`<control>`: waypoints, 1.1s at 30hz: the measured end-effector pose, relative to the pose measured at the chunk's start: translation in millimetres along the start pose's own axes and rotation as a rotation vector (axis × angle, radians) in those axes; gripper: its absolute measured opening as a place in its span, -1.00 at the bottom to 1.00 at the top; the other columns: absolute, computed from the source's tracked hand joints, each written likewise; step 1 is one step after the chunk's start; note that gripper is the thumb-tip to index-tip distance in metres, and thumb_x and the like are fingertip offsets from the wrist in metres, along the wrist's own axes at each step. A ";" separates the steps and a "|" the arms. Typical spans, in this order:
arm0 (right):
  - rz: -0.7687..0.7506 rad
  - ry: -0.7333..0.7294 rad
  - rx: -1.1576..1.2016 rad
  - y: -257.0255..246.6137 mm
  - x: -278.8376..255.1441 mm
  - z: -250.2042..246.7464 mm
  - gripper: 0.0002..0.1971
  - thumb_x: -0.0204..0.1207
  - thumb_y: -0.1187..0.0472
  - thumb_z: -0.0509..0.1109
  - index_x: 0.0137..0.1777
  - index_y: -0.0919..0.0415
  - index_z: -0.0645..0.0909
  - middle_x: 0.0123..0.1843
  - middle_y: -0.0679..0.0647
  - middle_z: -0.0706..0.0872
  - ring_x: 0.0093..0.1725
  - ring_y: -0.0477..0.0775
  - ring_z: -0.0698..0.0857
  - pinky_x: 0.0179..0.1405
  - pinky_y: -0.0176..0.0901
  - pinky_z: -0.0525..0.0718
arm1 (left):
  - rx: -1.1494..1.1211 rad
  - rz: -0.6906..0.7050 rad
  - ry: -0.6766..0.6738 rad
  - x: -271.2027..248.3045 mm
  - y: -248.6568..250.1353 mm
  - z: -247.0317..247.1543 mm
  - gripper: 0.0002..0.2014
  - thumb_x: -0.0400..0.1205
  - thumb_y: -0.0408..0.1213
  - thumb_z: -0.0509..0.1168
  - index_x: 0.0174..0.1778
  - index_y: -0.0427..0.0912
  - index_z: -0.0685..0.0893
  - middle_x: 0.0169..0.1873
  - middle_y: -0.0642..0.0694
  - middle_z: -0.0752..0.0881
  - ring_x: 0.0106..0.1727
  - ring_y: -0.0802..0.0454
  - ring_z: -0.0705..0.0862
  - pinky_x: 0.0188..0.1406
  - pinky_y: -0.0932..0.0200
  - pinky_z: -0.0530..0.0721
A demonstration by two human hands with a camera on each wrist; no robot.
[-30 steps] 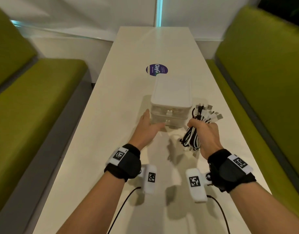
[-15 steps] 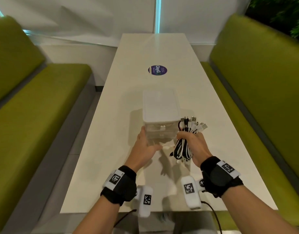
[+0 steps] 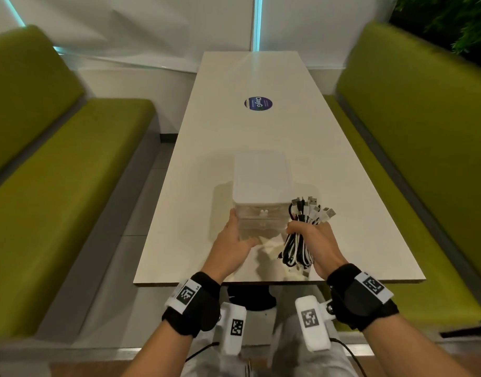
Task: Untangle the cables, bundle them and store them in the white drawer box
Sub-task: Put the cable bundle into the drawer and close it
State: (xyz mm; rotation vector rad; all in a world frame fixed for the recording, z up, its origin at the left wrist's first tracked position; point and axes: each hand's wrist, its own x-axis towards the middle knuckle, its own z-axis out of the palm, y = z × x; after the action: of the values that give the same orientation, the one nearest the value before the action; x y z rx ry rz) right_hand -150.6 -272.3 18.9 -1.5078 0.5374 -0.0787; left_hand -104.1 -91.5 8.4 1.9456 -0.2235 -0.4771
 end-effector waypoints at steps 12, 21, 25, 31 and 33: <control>0.005 0.062 0.066 16.1 -1.6 2.9 -0.84 0.24 0.27 0.48 -0.46 0.08 0.58 -0.44 0.09 0.57 -0.31 0.27 0.62 -0.23 0.16 0.63 | 0.019 0.066 0.259 8.8 -22.7 6.8 -0.55 0.69 -0.18 0.29 0.53 0.14 0.48 0.31 0.09 0.55 0.34 0.26 0.55 0.30 0.25 0.44; -0.013 0.127 -0.084 1.8 2.1 -6.4 -0.71 0.31 0.43 0.45 0.02 0.55 0.60 0.00 0.43 0.74 -0.07 0.43 0.75 0.16 0.33 0.67 | 0.124 0.057 0.244 8.0 -29.4 7.4 -0.36 0.70 -0.19 0.28 0.69 0.08 0.20 0.28 0.02 0.42 -0.08 0.36 0.52 0.08 0.38 0.38; 0.036 0.130 -0.115 3.6 1.5 -9.8 -0.69 0.28 0.36 0.50 0.02 0.50 0.64 0.07 0.42 0.72 -0.06 0.50 0.74 0.03 0.53 0.66 | 0.190 0.057 0.245 7.0 -31.1 8.4 -0.35 0.71 -0.13 0.25 0.70 0.11 0.12 0.15 -0.02 0.44 -0.01 0.17 0.54 0.07 0.30 0.46; -0.209 0.205 -0.316 2.1 -11.1 -4.3 -0.84 0.27 0.34 0.50 -0.30 0.28 0.54 -0.41 0.08 0.64 -0.41 0.07 0.56 -0.36 -0.05 0.56 | 0.247 0.071 0.270 5.8 -33.7 8.0 -0.39 0.76 -0.04 0.16 0.70 0.16 0.07 -0.09 -0.01 0.50 -0.12 0.14 0.58 -0.11 0.36 0.43; -0.287 0.131 -0.488 -0.4 -11.1 4.1 -0.79 0.26 0.29 0.48 -0.38 0.15 0.45 -0.44 0.00 0.57 -0.44 -0.02 0.52 -0.42 -0.16 0.47 | 0.295 0.073 0.270 6.3 -34.3 9.6 -0.37 0.76 -0.09 0.16 0.70 0.17 0.03 -0.10 0.00 0.51 -0.13 0.14 0.57 -0.13 0.35 0.42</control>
State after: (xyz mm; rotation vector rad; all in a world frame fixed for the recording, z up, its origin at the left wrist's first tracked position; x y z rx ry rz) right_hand -158.8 -264.4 22.4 -2.0620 0.4587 -0.2872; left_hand -104.6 -87.7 -27.5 2.2552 -0.1981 -0.1343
